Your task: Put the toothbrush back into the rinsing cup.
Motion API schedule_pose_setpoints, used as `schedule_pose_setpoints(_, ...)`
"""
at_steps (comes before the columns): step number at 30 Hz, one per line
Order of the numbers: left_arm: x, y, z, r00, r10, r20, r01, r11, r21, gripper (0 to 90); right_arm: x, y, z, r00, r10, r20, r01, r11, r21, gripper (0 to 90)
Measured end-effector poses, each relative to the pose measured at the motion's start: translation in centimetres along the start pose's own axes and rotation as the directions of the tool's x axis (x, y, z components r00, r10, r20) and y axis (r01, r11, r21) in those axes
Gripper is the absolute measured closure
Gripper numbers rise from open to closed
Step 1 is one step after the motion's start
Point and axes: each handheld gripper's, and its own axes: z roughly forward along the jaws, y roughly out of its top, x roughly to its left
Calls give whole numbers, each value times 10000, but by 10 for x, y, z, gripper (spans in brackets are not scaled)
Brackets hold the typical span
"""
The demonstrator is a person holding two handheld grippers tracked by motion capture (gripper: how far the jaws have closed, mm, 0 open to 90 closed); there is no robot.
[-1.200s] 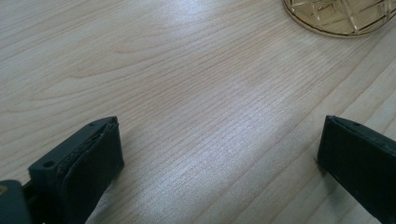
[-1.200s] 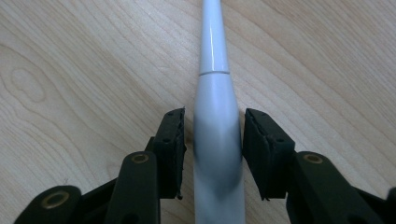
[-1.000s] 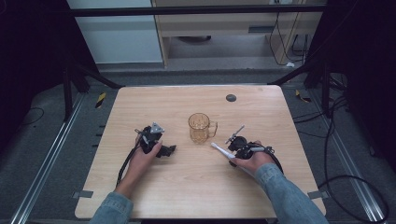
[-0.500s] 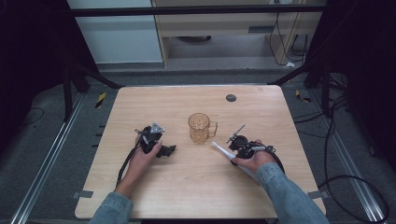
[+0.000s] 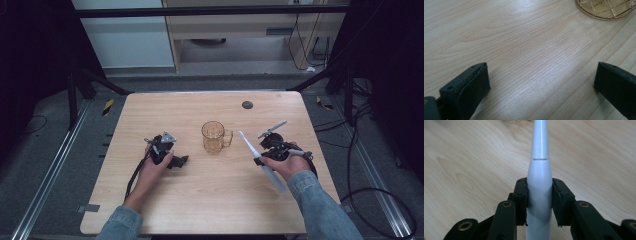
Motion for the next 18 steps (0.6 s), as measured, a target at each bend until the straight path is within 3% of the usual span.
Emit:
schedule_pose_setpoints(6,0,0,0,10000,-10,2,10,10000,2,0,-7,-1,-13,9965,663,503,-620,9946,-830,671)
schedule_pose_setpoints(8,0,0,0,10000,-7,3,7,10000,5,0,-9,1,-16,9895,1214,789,-1096,9841,-1399,671)
schedule_pose_setpoints(12,0,0,0,10000,-41,-27,41,10000,5,0,-7,5,-18,9812,1581,1107,-1351,9722,-1912,670)
schedule_pose_setpoints(14,0,0,0,10000,-57,-43,57,10000,11,0,-2,11,-16,9703,1976,1395,-1587,9553,-2496,670)
schedule_pose_setpoints(15,0,1,0,10000,-76,-56,76,10000,13,0,-2,11,-16,9703,1976,1395,-1587,9553,-2496,670)
schedule_pose_setpoints(16,0,1,1,9999,-123,-65,123,9999,21,0,2,15,-14,9576,2295,1742,-1712,9394,-2970,670)
schedule_pose_setpoints(18,0,1,1,9999,-119,-65,119,9999,21,0,6,17,-12,9387,2700,2145,-1831,9173,-3535,670)
